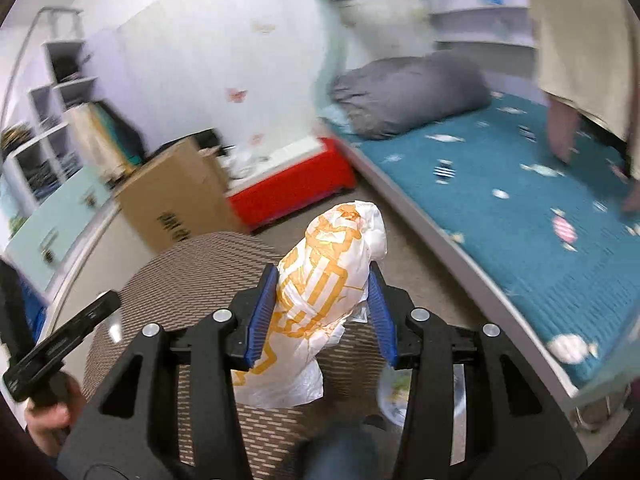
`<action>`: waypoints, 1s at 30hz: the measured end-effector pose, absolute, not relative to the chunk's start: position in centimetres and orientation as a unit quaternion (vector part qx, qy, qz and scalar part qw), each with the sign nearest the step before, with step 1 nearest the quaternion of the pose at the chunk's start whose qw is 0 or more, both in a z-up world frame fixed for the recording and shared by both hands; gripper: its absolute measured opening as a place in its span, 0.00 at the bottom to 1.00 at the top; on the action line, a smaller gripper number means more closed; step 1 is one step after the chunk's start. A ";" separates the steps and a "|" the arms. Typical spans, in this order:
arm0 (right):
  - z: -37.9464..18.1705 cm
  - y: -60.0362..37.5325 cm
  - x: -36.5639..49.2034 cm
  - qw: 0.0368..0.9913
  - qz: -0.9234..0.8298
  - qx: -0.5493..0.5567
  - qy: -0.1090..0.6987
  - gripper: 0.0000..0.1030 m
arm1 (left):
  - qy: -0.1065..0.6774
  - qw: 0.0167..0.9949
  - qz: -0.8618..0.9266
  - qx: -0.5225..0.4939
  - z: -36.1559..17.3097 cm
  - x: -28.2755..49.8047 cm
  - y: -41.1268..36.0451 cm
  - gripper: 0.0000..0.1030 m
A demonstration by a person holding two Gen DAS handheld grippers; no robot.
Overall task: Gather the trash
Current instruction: 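Carry the bottle and bag to the bin and release them inside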
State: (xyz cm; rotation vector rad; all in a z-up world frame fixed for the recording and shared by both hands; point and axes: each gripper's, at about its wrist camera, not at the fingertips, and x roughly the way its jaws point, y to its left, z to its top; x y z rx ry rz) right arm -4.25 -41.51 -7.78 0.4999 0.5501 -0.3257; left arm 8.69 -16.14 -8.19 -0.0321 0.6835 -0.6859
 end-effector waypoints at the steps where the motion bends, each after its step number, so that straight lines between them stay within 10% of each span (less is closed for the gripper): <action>1: -8.2 -42.5 -4.9 0.915 -0.169 0.249 0.268 0.42 | 0.331 0.878 -0.346 -0.004 -8.3 7.8 -18.3 0.34; 30: -34.2 -52.5 -2.6 0.784 -0.209 0.344 0.472 0.44 | 0.506 0.738 -0.369 0.250 -29.2 6.0 -44.6 0.34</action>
